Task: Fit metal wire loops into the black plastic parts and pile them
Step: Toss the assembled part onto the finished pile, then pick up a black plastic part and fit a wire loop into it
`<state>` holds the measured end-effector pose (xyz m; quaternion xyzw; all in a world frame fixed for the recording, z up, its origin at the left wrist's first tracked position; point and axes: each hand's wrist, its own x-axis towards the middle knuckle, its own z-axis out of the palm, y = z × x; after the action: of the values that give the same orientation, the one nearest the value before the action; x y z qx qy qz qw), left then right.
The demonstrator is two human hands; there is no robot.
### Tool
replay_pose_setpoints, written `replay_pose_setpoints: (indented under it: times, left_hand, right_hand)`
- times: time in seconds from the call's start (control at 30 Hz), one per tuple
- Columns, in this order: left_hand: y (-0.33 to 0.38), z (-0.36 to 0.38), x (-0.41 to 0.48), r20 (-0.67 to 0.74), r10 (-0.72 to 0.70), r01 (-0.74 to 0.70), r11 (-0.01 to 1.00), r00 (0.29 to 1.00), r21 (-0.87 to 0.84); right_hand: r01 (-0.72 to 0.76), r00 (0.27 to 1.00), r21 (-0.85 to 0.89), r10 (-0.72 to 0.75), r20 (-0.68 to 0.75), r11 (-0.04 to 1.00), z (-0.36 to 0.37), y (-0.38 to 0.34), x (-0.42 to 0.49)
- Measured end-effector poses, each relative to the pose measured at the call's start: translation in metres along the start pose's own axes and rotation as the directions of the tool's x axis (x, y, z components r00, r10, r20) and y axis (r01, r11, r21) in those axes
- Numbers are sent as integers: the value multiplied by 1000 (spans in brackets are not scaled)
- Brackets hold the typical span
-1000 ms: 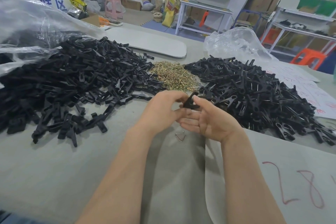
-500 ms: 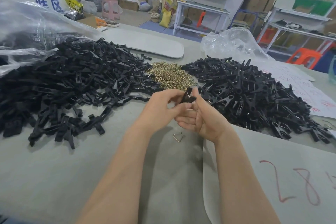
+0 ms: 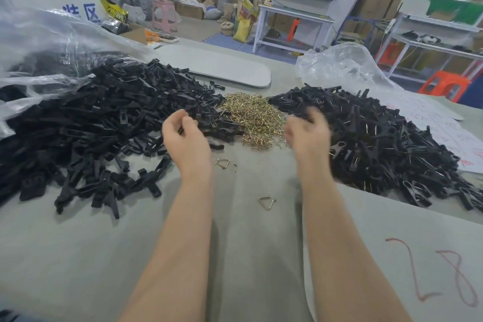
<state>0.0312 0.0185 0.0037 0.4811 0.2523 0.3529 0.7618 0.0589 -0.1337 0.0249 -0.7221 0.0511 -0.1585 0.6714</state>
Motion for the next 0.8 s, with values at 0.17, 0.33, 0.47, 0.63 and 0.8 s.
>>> replay_pose_setpoints:
  times: [0.17, 0.33, 0.47, 0.63, 0.8]
  left_hand:
    - [1, -3, 11, -126, -167, 139, 969, 978, -205]
    - [3, 0, 8, -154, -170, 134, 966, 973, -223]
    - [-1, -1, 6, -112, -118, 111, 992, 987, -66]
    - [-13, 3, 2, 278, 179, -283, 871, 944, 401]
    - [-19, 8, -16, 743, 195, -619, 704, 641, 349]
  right_hand:
    - [441, 843, -555, -114, 526, 706, 69, 21, -10]
    - [499, 846, -732, -76, 528, 463, 108, 36, -21]
    - [465, 869, -726, -103, 485, 506, 105, 36, -25]
    - [113, 898, -474, 115, 425, 873, 71, 18, -15]
    - [-166, 881, -67, 179, 438, 984, 25, 5, 2]
